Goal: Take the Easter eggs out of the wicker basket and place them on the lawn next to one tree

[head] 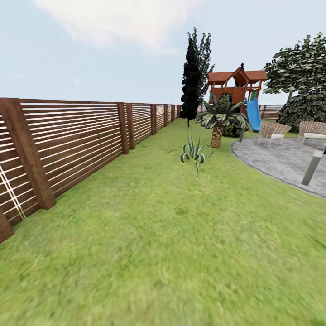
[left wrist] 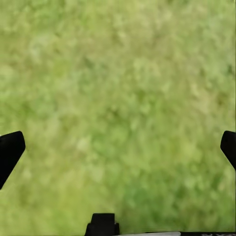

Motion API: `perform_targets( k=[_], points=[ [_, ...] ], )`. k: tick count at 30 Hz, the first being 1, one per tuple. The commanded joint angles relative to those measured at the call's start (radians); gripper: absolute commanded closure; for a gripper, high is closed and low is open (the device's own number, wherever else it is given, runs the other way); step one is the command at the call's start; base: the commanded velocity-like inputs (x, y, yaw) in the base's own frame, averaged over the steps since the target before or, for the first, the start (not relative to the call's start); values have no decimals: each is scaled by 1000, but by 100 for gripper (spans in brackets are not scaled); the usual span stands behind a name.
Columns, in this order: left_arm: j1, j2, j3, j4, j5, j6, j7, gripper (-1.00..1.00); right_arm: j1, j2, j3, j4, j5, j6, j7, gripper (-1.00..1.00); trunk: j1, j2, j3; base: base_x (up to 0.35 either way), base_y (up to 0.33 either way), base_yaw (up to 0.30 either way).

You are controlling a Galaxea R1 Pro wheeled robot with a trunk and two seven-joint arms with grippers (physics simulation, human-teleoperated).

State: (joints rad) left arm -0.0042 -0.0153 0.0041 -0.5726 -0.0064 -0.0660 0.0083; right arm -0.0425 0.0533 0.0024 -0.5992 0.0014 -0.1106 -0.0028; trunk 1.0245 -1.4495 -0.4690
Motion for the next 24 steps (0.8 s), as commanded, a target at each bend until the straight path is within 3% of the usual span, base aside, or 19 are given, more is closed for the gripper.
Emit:
perform_targets(
  k=[1,15,24],
  points=[
    [0,0,0,0,-1,-3,1,-100,0,0,0,0,0,-3,0,-100,1,0,-1,292,170,0],
    [0,-7,-1,2,-3,-2,1,-100,0,3,1,1,1,-3,-1,-100,1,0,-1,302,146,0],
    [0,-8,-2,45,-6,-2,1,-100,-1,-1,-3,33,0,-2,-1,-100,1,0,-1,307,129,0]
  ],
)
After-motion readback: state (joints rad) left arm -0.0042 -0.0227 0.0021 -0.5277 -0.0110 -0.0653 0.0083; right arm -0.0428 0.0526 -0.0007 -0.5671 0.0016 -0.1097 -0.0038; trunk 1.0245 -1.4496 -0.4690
